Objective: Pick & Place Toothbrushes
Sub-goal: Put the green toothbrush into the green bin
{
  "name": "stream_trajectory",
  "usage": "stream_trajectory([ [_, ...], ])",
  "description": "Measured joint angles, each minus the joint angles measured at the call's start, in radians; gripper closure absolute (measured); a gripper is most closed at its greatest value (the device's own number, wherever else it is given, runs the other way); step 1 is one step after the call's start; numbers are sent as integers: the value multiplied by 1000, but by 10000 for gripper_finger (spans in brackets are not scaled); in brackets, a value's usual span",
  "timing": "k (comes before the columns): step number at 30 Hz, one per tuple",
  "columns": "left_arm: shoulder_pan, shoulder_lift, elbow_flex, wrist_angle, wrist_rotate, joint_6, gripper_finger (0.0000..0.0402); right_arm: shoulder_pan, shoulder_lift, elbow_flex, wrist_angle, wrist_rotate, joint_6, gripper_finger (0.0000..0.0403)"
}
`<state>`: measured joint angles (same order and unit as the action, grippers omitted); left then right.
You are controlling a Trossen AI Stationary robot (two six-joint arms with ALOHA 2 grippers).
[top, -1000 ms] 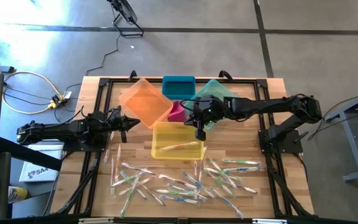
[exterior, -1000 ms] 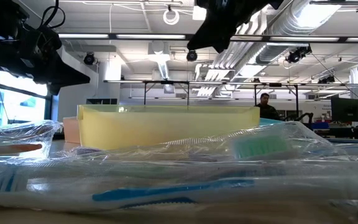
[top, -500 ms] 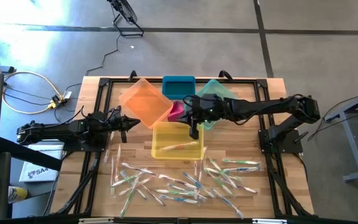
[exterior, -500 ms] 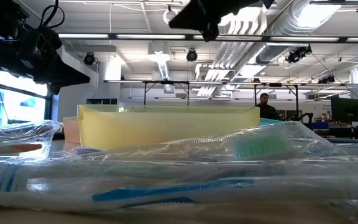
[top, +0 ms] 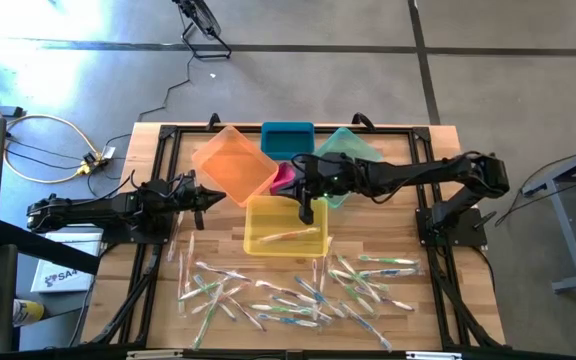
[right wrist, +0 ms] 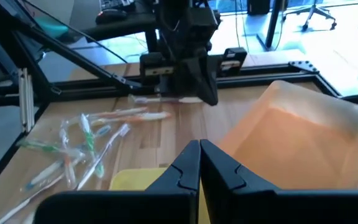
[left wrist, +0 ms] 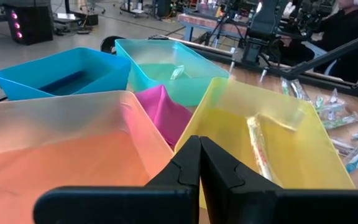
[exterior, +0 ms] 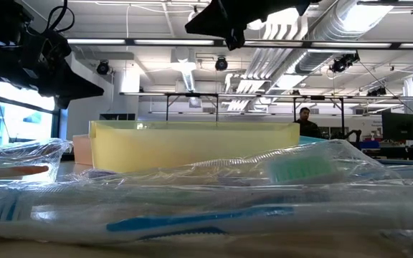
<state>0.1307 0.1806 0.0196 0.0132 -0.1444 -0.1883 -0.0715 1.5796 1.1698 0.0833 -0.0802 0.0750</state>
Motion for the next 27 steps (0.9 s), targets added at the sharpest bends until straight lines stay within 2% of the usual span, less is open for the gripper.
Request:
stream_trajectory([
  [19,0,0,0,0,-1,-26,402,-3,22,0,-28,3,-42,401],
  [27,0,0,0,0,-1,-26,402,-3,22,0,-26,85,-23,401],
])
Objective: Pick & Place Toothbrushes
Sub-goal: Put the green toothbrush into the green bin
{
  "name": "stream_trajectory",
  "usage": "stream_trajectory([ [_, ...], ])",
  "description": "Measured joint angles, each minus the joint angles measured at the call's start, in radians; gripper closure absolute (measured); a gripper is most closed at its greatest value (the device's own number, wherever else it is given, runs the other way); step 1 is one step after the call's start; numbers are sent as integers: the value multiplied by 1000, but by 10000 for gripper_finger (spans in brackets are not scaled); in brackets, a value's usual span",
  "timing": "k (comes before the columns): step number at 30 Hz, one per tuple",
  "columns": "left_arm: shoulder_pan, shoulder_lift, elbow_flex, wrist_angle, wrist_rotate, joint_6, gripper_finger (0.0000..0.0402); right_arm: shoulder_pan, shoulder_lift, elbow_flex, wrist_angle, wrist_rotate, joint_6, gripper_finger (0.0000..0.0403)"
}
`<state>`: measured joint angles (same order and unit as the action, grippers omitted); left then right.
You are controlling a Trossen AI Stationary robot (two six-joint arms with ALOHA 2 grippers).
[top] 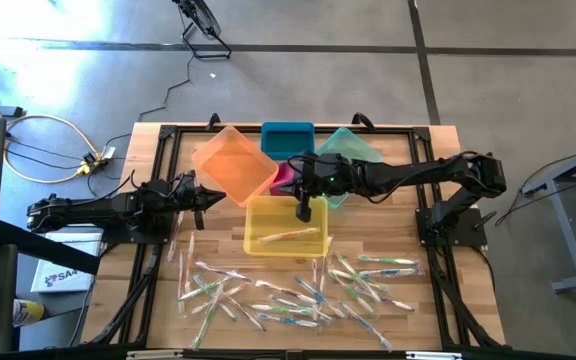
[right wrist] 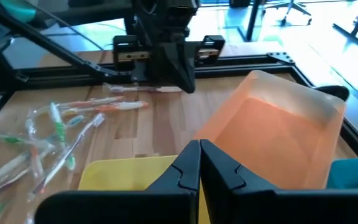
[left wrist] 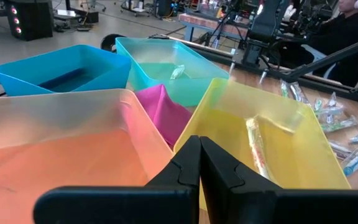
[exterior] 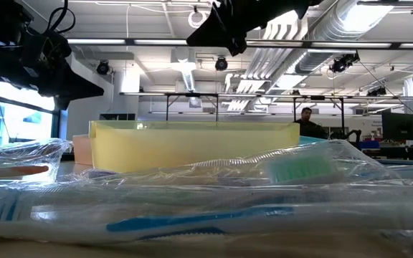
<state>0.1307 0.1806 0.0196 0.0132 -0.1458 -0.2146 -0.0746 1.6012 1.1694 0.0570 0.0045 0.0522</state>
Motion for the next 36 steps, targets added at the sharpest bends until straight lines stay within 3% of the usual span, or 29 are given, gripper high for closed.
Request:
stream_trajectory([
  [14,0,0,0,0,-1,0,402,1,0,0,0,-5,110,401],
  [36,0,0,0,0,5,27,402,0,3,0,0,-4,94,401],
])
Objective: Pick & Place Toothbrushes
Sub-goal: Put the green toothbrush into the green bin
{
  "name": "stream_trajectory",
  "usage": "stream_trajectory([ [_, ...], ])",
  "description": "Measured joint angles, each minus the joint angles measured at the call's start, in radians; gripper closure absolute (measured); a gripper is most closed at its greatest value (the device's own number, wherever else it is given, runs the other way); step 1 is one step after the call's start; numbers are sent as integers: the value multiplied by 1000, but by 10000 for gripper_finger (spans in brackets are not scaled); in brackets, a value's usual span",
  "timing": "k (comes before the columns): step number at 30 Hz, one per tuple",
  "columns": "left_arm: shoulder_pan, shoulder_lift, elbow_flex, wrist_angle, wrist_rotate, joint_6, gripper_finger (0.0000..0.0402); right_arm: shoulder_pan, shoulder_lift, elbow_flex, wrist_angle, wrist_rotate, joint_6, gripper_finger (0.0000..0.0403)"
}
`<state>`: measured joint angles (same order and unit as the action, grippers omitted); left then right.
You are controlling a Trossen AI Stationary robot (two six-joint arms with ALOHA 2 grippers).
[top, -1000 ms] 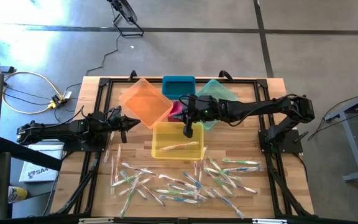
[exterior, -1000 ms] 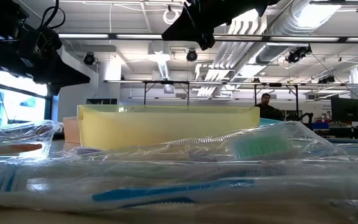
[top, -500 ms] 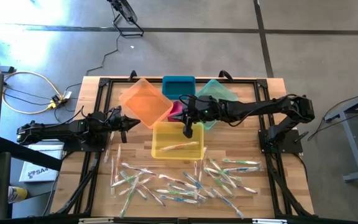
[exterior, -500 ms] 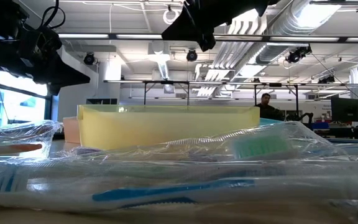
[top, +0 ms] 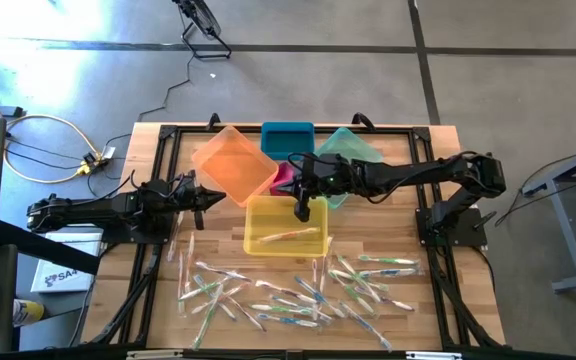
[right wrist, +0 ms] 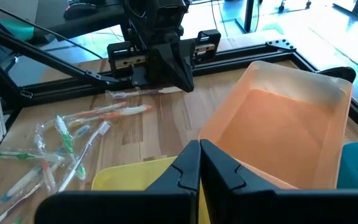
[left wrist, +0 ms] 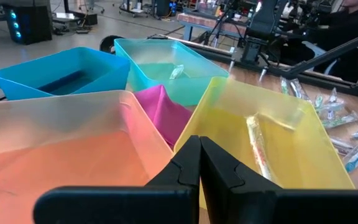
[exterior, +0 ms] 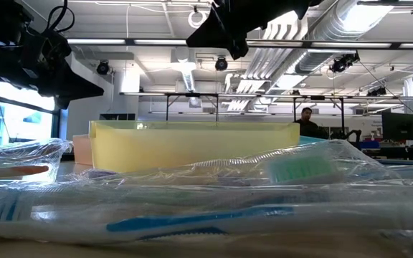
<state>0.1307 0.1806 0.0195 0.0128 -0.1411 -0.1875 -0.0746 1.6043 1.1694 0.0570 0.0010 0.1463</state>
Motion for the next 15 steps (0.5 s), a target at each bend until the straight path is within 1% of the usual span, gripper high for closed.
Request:
stream_trajectory([
  [15,0,0,0,0,-1,8,402,0,0,0,2,0,-19,401],
])
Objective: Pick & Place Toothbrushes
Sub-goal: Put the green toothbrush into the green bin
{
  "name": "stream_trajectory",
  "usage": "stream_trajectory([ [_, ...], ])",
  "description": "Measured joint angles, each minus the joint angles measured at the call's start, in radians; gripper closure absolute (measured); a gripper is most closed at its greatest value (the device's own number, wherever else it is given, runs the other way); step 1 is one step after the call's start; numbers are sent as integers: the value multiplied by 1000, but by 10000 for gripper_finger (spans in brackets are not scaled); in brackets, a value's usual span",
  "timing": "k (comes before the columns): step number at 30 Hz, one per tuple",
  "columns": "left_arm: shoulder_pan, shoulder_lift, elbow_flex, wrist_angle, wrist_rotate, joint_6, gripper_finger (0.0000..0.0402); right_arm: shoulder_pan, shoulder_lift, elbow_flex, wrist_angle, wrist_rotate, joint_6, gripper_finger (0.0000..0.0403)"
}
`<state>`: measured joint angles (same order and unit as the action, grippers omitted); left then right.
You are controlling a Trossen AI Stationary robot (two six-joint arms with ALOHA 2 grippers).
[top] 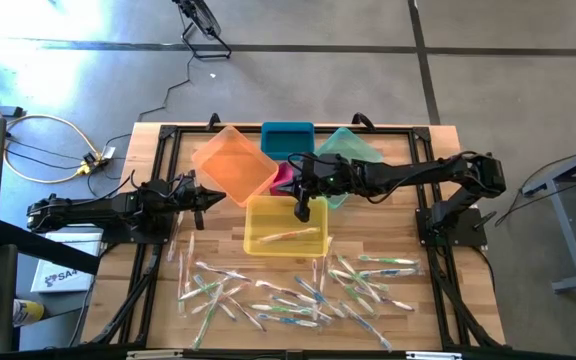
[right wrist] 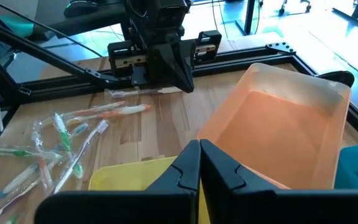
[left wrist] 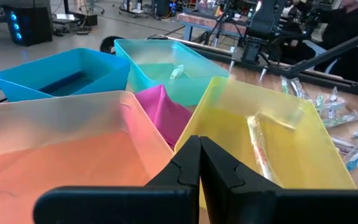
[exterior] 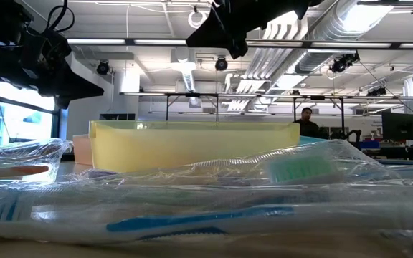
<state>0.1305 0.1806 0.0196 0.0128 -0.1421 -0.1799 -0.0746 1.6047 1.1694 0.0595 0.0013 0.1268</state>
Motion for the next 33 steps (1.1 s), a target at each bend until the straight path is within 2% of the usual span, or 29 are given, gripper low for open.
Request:
stream_trajectory([
  [6,0,0,0,0,-1,0,402,1,0,0,9,3,0,401],
  [11,0,0,0,0,-1,0,402,21,-5,0,-6,98,-45,401],
  [15,0,0,0,0,-2,0,402,36,-33,0,-29,130,-79,401],
  [23,0,1,0,0,-2,0,402,59,-134,-4,-198,160,-80,401],
  [27,0,0,0,0,-2,0,402,80,-202,-68,-174,167,-80,401],
  [33,0,0,0,0,-2,0,402,103,-345,-275,-31,203,-73,401],
])
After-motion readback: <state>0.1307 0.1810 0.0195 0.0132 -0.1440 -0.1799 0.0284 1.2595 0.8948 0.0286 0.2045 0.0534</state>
